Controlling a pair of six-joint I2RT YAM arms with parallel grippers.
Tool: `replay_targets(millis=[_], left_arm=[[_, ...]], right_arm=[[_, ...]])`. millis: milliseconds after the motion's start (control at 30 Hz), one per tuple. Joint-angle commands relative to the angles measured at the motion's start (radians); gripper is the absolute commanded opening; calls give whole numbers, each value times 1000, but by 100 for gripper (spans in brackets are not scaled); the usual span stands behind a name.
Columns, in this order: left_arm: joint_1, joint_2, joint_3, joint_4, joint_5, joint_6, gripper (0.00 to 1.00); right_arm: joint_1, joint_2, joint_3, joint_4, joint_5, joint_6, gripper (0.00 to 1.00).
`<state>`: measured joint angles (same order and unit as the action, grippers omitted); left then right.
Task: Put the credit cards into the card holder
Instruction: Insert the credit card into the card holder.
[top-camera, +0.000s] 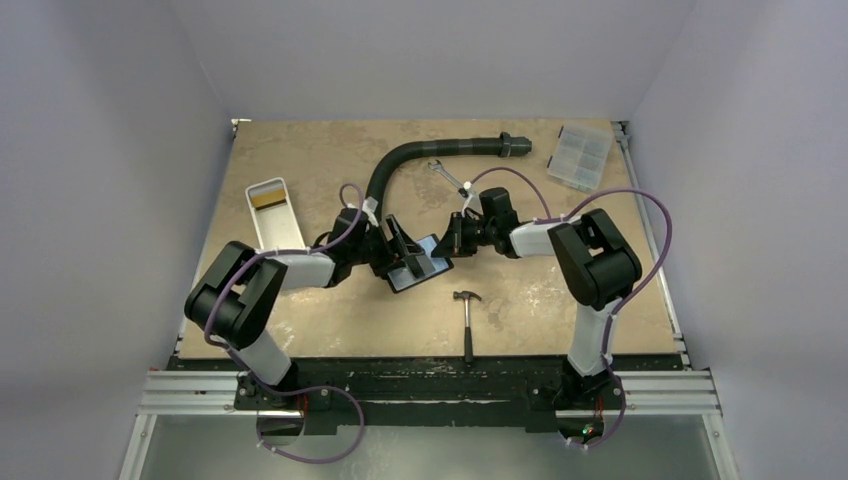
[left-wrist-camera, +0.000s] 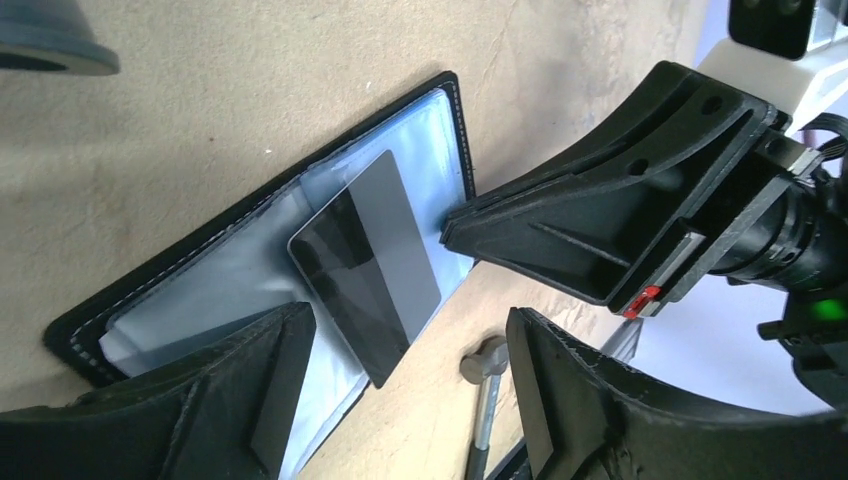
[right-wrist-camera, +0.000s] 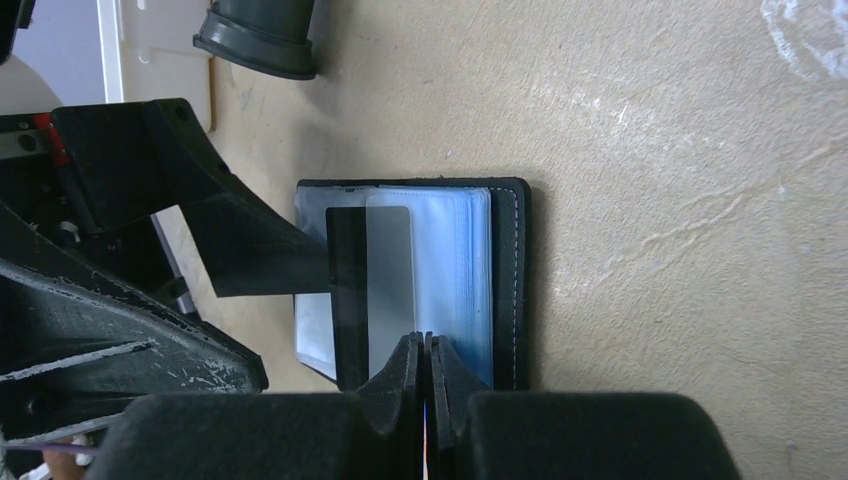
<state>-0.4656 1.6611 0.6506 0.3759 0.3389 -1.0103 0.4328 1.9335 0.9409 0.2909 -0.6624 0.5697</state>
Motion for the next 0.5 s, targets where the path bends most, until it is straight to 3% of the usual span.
replay_targets(millis=[0,167,367,467], left_arm=[[7,-30,-3,-263,-115,108,77],[5,-12,0,-207,-78,101,64],[-18,20,0,-154,-65,84,61],[-33,26,12,-150,-79,89,51]], right_arm=[[1,-58,-5,-22,34,-42,0],[1,-84,-12,-32,55,-55,0],[1,-108,-17,-58,106,-74,1],[1,-108,-16,-70,122,-82,2]])
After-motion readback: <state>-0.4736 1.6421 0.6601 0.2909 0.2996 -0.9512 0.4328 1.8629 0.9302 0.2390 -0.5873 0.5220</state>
